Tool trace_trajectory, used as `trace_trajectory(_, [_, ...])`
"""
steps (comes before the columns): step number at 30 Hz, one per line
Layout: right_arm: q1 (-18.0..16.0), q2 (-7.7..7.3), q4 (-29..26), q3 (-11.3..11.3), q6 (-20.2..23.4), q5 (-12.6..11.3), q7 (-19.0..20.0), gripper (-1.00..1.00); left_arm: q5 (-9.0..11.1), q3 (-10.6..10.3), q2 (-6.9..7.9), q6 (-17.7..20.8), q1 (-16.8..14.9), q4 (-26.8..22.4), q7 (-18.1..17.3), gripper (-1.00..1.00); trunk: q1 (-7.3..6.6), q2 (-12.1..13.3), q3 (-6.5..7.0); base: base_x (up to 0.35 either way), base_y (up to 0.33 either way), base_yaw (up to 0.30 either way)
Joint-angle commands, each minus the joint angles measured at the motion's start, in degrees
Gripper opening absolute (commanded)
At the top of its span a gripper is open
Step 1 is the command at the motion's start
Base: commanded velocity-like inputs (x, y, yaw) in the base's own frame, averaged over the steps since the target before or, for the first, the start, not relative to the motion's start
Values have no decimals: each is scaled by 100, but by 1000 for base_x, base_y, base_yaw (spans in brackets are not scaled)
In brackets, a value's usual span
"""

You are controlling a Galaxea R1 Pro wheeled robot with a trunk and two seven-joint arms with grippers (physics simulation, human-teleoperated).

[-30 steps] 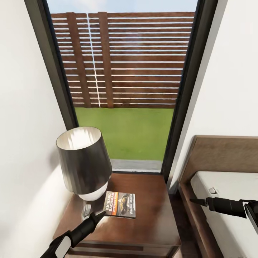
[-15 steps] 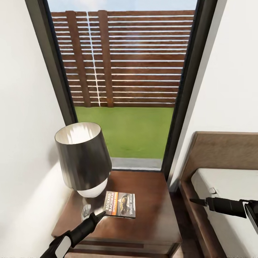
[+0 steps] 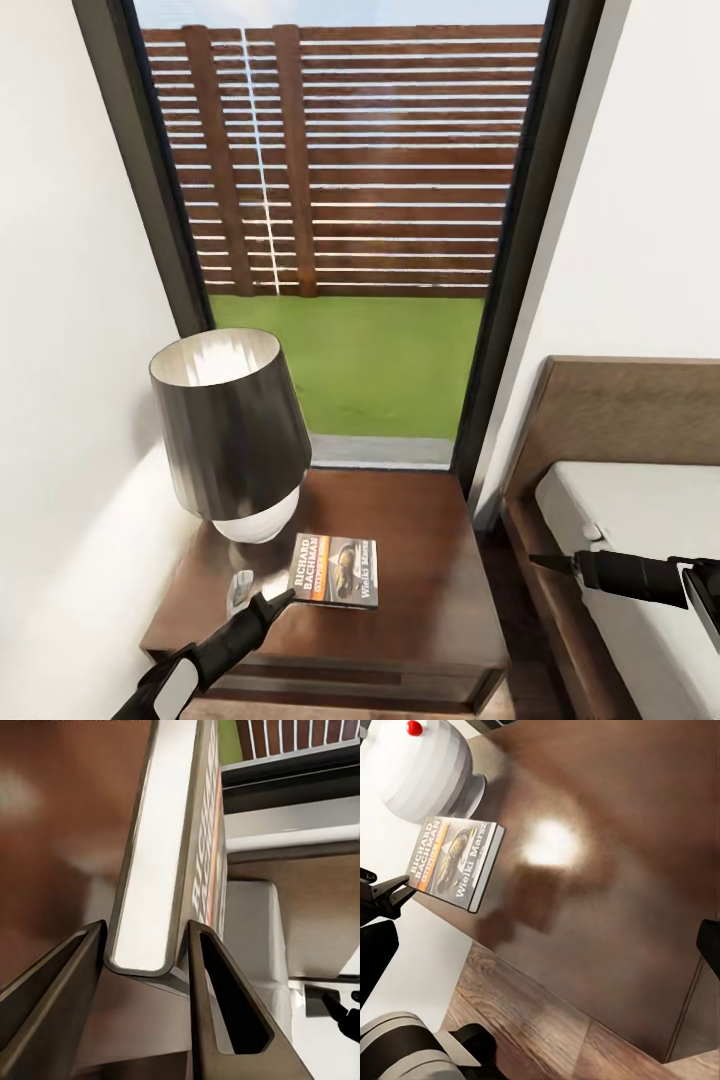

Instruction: In the bedroom, move the book from the bed onto either nightstand, and place the two sandals side by side next to the bed.

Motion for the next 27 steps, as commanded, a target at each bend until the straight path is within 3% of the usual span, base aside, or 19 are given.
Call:
trace_trajectory(1, [-6, 5, -6, -24, 55, 60, 49, 100, 25, 22, -3, 52, -2, -2, -11, -100, -1, -2, -5, 0, 0, 0])
trace_trajectory(27, [-3, 5, -6, -24, 55, 60, 49, 100, 35, 24, -3, 52, -3, 2, -11, -100, -1, -2, -5, 33, -37, 0])
